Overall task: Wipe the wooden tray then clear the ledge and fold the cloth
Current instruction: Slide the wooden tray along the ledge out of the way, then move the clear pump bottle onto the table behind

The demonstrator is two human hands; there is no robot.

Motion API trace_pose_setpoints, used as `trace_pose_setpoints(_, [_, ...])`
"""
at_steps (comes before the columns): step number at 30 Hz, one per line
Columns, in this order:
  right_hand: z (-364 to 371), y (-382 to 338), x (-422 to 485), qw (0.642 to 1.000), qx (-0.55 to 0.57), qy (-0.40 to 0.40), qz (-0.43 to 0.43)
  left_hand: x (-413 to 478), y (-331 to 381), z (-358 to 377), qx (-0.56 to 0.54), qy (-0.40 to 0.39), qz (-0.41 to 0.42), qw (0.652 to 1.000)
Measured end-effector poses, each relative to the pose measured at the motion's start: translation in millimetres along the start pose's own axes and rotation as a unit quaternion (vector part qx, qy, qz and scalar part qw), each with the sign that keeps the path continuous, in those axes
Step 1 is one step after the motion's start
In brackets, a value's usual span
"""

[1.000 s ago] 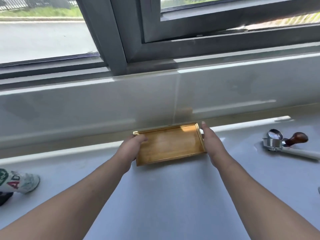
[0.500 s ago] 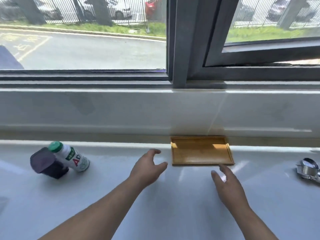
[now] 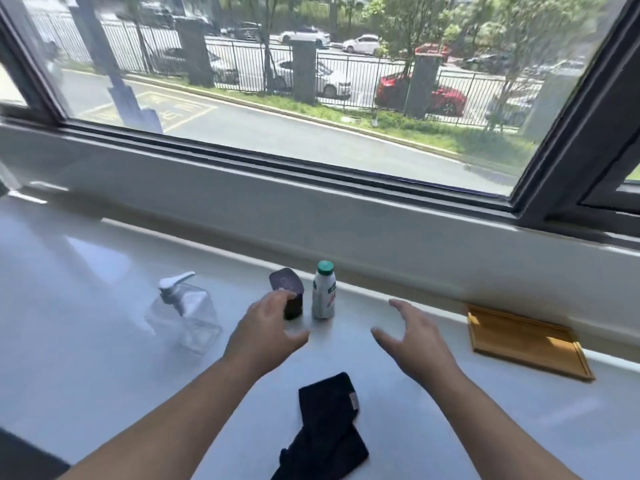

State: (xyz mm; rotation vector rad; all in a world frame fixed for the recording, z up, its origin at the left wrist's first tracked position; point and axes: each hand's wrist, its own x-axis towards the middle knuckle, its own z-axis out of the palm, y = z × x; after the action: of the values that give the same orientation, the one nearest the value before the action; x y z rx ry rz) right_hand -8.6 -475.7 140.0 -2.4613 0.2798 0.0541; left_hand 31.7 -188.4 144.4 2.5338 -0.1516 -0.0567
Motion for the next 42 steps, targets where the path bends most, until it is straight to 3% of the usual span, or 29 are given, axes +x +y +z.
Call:
trace_pose_setpoints(10, [146.0,-175.1,-41.6,0.993,0.04,-0.089,-0.066,-75.2,-174.1,-158.3,0.019,0.09,-0.084,0.992])
trace_pose_setpoints(15, [179.0,-208.3,-21.9,0.993,0.042,-0.087,-0.062,-68.3,-209.3,-173.4,0.015,0.106,-0.127,0.986])
trace_pose_setpoints(19, [212.4,-216.6,5.2,0.988,0.104,-0.117,-0.01,-43.1,-217.9,-150.9,-0.015,0.083,-0.15,0.985])
trace_pose_setpoints(22, [245.1,-218.6,29.1,0.959,0.217,-0.161,0.087,-13.7,-219.1,-127.7,-0.048,0.071,-0.166,0.982])
trace_pose_setpoints(26, [290.8,-219.5,63.1,0.882,0.335,-0.229,0.239,33.9,-224.4,-100.0,-0.079,0.058,-0.194,0.976])
trace_pose_setpoints(30, [327.2,-228.1,80.1,0.822,0.393,-0.275,0.308,64.6,-235.4,-77.8,-0.084,0.027,-0.206,0.975])
trace_pose_setpoints(35, [347.4,-260.3,92.3,0.795,0.412,-0.318,0.313,68.4,-254.3,-97.0,-0.086,0.037,-0.205,0.974])
trace_pose_setpoints(42, [363.4,-381.0,86.6,0.782,0.438,-0.387,0.214,53.1,-301.9,-222.1,-0.098,0.144,-0.231,0.957])
